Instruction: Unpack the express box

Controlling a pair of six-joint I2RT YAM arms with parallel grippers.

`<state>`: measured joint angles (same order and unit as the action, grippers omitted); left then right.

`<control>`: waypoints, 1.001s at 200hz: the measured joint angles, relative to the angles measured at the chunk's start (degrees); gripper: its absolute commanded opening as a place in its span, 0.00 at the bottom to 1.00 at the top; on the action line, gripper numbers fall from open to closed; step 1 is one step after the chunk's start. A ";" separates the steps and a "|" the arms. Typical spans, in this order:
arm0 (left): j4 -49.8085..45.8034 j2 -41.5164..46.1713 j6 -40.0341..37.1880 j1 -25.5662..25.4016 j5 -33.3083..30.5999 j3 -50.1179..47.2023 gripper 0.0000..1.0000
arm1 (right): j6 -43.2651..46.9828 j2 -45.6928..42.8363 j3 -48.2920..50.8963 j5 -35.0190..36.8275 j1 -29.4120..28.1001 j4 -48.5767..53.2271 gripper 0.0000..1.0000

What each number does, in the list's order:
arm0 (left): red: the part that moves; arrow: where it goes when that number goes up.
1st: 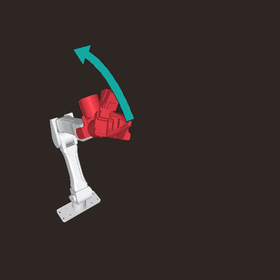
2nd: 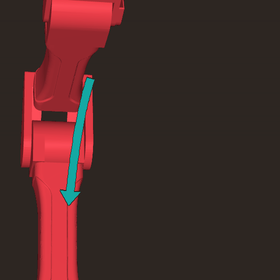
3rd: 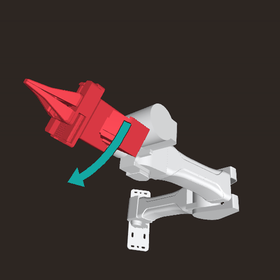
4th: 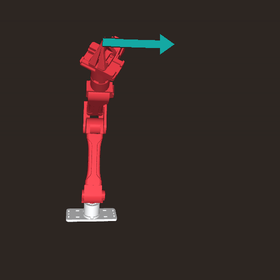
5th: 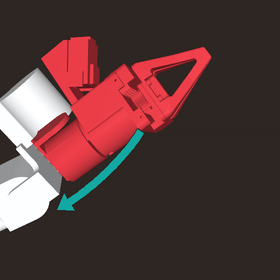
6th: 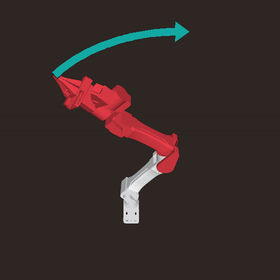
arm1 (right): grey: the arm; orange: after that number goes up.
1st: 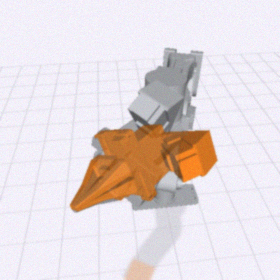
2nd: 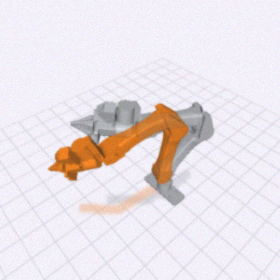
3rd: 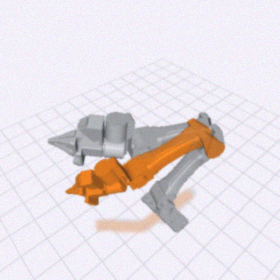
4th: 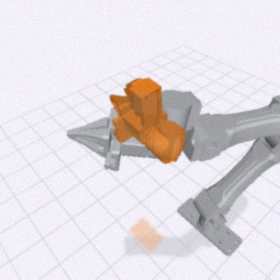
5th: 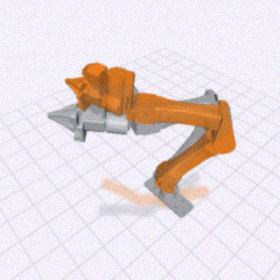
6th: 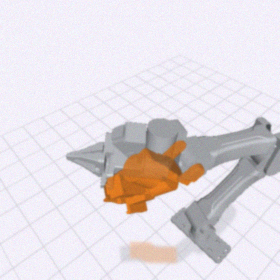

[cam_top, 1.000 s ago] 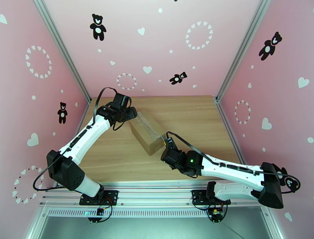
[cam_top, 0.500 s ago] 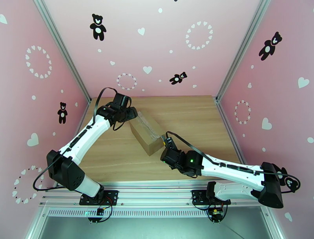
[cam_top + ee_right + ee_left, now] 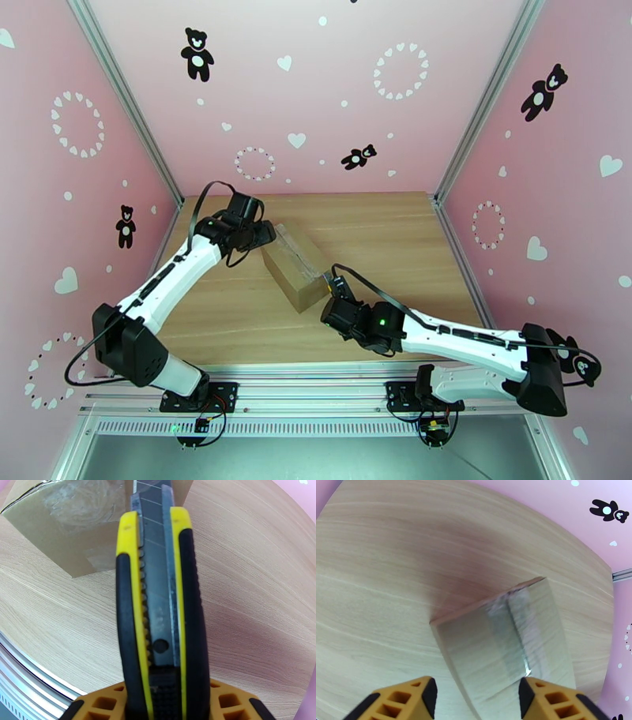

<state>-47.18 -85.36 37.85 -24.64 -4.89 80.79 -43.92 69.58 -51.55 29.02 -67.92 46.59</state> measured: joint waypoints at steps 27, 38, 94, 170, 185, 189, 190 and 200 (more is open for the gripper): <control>-1.05 6.56 0.81 -0.63 0.22 -5.31 0.56 | -0.04 0.20 -0.24 -0.02 0.00 0.00 0.00; -1.97 9.62 1.07 -1.09 0.28 -7.52 0.56 | -0.02 0.24 -0.33 0.00 0.00 0.00 0.00; -0.76 18.23 7.32 -7.74 4.92 -22.95 0.54 | 0.00 1.18 -1.09 -0.09 -0.02 0.00 0.00; 8.90 10.19 13.53 -17.20 5.51 -26.56 0.53 | -0.07 3.13 -2.89 0.22 0.22 0.13 0.00; 9.14 9.35 13.73 -17.27 5.05 -25.94 0.53 | -0.37 3.28 -2.93 0.57 0.33 0.31 0.00; 9.18 9.20 13.90 -17.29 4.83 -25.86 0.53 | -0.46 3.32 -2.97 0.66 0.33 0.39 0.00; 9.22 9.18 13.90 -17.29 4.81 -25.86 0.53 | -0.44 3.32 -2.97 0.68 0.35 0.39 0.00; 9.44 8.92 14.01 -17.42 4.39 -25.79 0.53 | -0.52 3.45 -3.19 0.76 0.33 0.59 0.00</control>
<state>-37.74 -76.44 51.86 -42.06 -0.49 55.00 -44.45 73.03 -54.74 29.78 -67.59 47.18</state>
